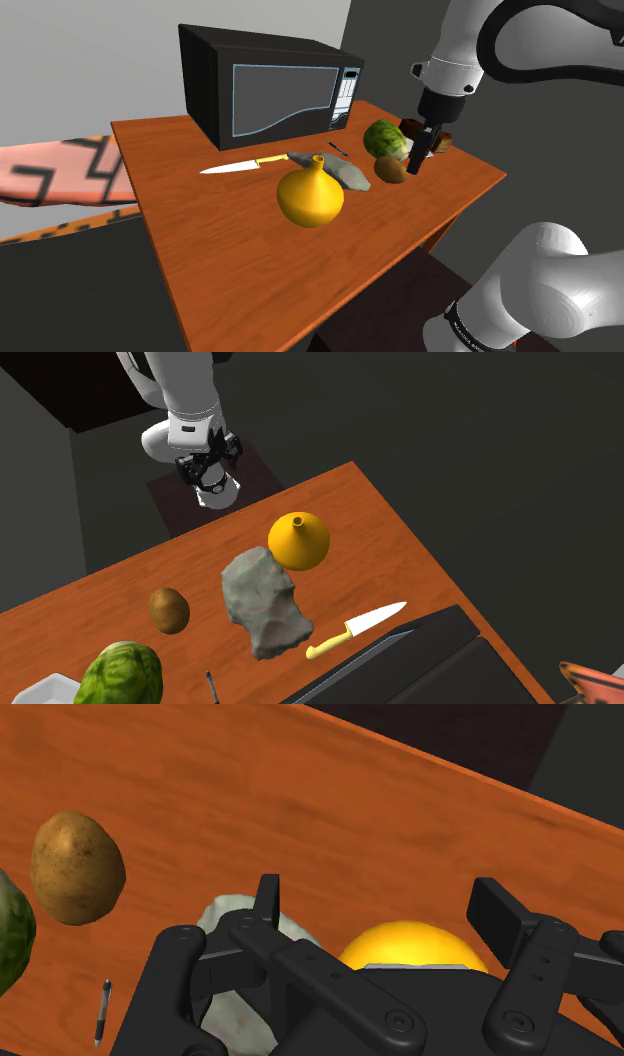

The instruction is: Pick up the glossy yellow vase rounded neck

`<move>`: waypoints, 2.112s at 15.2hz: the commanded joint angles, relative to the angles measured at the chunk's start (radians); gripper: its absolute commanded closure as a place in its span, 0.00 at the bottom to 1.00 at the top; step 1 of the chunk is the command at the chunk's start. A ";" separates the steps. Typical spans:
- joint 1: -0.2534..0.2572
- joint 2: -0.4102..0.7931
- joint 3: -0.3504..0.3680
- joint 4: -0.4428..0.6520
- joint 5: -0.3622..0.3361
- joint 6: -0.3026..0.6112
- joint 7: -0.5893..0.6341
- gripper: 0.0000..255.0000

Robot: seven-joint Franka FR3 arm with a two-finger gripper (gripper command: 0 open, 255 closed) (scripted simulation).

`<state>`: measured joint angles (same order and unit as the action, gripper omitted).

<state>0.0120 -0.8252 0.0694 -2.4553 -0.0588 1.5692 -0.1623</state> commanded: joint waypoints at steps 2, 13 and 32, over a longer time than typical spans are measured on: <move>0.004 0.034 0.006 0.012 0.008 0.026 0.005 0.00; 0.043 0.415 0.072 0.217 0.071 0.246 0.047 0.00; 0.061 0.623 0.108 0.283 0.079 0.412 0.070 1.00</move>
<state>0.0731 -0.2026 0.1769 -2.1710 0.0198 1.9810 -0.0923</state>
